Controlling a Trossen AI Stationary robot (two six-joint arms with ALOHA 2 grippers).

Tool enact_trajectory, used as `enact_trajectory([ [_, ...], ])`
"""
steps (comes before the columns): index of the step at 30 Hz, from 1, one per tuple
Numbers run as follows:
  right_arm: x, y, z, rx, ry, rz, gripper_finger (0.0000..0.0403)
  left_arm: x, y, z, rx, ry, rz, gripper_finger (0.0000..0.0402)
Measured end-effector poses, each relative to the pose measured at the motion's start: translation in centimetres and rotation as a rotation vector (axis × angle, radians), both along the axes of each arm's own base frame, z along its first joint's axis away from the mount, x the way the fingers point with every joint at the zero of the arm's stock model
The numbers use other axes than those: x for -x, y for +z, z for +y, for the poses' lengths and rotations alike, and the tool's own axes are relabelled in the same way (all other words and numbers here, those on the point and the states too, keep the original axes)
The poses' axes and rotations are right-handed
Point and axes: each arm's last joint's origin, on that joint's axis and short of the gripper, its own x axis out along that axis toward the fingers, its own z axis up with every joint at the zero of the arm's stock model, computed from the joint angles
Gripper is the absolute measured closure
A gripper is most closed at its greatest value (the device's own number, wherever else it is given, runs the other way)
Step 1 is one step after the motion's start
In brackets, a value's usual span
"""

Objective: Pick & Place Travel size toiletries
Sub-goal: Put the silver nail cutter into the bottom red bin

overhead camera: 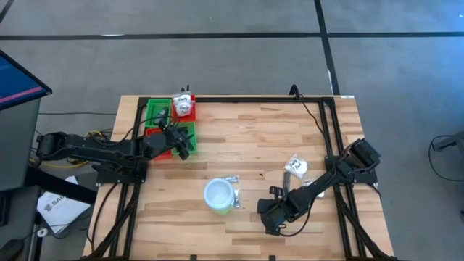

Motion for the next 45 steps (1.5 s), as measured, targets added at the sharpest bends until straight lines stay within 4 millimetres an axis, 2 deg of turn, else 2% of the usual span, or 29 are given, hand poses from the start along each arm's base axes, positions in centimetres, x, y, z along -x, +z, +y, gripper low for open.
enact_trajectory([
  [6,-0.7,1.1,-0.4,0.022,0.026,0.039,0.0363,0.0,0.0,0.0,0.0,0.0,0.0,0.022],
  [12,-2.3,3.3,-0.4,0.046,0.104,0.017,0.0363,0.0,0.0,0.0,0.0,0.0,0.0,0.022],
  [17,-3.5,5.1,-1.4,0.123,0.129,0.019,0.0363,0.0,0.0,0.0,-0.001,0.0,-0.005,0.022],
  [32,-8.4,10.3,-7.8,0.325,0.203,-0.058,0.0363,-0.6,0.8,-0.3,0.035,-0.147,-0.106,0.022],
  [45,-11.4,14.8,-13.1,0.427,0.254,-0.181,0.0363,-0.8,1.2,-0.5,0.047,-0.216,-0.156,0.022],
])
